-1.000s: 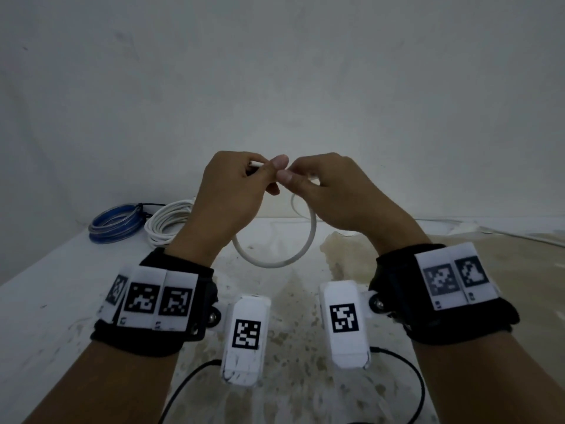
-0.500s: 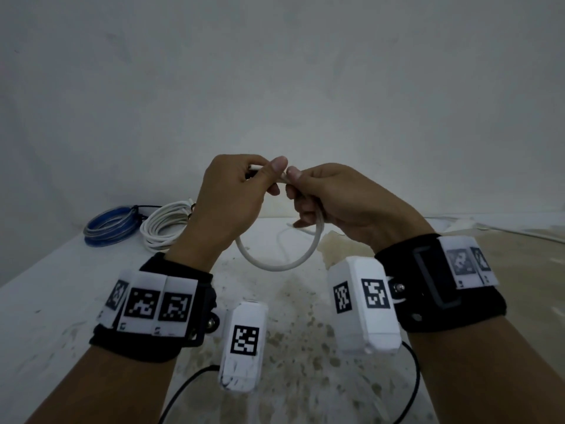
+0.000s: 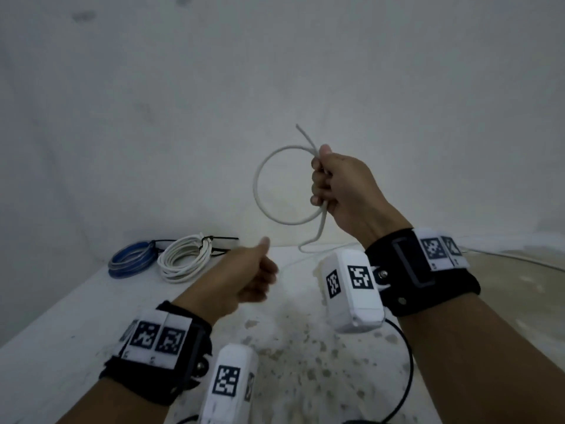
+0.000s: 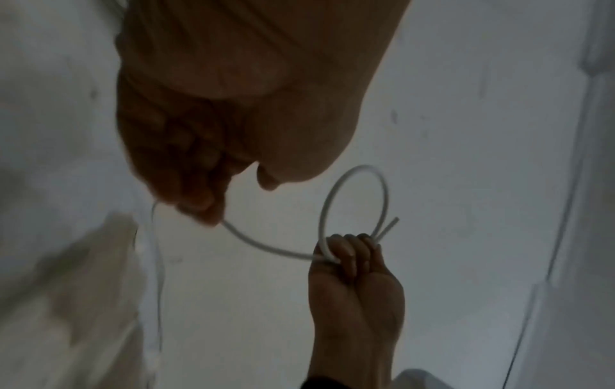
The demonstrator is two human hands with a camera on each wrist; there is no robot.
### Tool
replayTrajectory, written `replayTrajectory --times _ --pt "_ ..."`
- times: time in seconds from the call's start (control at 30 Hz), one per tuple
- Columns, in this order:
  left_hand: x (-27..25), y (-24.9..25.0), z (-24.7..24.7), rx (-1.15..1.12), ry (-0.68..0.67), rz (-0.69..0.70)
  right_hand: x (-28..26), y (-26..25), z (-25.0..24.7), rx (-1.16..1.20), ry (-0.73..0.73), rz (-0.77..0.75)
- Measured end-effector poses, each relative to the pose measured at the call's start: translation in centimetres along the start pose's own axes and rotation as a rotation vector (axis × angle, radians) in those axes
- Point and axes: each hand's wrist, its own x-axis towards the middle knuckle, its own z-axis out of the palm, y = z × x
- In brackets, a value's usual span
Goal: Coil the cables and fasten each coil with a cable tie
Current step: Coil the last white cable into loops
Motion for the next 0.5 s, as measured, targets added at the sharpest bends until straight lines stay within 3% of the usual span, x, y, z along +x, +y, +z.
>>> replayTrajectory --times 0.1,0.17,0.23,0.3,0.4,0.5 --pt "-1.7 1.0 3.1 -0.236 -0.502 -0.155 -1.6 -3.0 0.8 0.045 0.018 -0.053" --pt "-2.0 3.0 4.9 -0.549 -0.573 -0.206 -2.7 -4.4 1.0 0.024 0.048 -0.084" --pt "-2.1 5.4 6.2 -0.882 -0.461 -0.222 -3.8 -5.4 0.5 -0.03 0.111 -0.133" --pt "-3.0 7.7 7.4 -1.037 -0.29 -0.15 -4.5 -6.2 -0.6 -0.068 0.205 -0.186" --pt "-4.7 9.0 8.6 -1.043 -0.099 -0.028 -4.9 -7.6 -2.8 -0.02 0.378 -0.227" --pt "-6.4 8.8 10.0 -0.944 -0.033 0.1 -4.9 -8.5 -4.8 0.041 0.51 -0.225"
